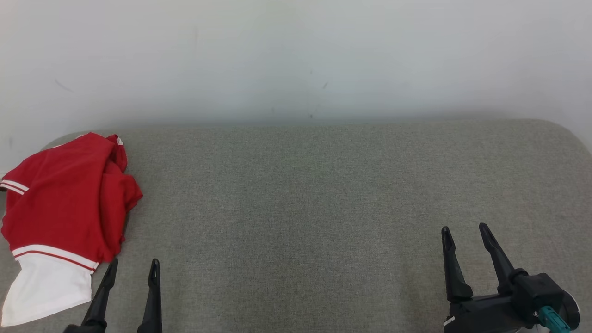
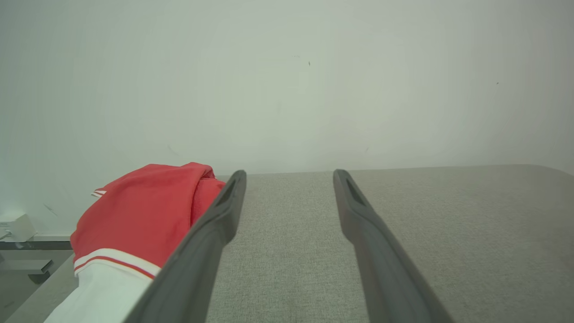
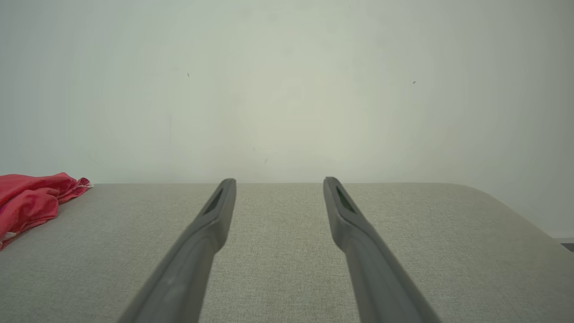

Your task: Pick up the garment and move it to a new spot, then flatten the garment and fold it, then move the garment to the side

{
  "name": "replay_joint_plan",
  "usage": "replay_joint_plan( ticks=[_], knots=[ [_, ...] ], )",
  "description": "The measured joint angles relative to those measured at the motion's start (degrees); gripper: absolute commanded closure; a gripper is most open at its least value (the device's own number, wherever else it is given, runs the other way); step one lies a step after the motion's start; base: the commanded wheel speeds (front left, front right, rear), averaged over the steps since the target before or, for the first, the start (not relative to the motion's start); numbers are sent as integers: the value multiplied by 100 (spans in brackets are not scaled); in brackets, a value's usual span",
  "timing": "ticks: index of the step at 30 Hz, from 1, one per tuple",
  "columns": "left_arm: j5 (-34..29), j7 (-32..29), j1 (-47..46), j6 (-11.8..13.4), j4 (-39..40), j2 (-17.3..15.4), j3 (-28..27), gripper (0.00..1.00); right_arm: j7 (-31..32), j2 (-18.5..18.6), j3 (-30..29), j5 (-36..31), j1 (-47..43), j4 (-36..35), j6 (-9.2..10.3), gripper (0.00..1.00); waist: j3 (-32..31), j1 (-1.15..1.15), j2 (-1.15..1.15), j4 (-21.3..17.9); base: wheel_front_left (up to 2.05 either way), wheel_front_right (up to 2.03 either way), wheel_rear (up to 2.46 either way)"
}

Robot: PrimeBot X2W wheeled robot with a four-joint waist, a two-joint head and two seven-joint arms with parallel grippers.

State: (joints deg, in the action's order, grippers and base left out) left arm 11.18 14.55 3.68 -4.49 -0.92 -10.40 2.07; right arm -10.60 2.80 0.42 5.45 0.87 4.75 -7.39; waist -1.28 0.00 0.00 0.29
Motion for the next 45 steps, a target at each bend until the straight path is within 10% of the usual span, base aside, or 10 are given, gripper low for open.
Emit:
replay_joint_plan(
  ticks=[45],
  knots=[
    [411,-682,82,255,223,-86,-63,0,52,1,-16,153,-52,-38,0,0,-1,0,0,167,0,0,0]
  ],
)
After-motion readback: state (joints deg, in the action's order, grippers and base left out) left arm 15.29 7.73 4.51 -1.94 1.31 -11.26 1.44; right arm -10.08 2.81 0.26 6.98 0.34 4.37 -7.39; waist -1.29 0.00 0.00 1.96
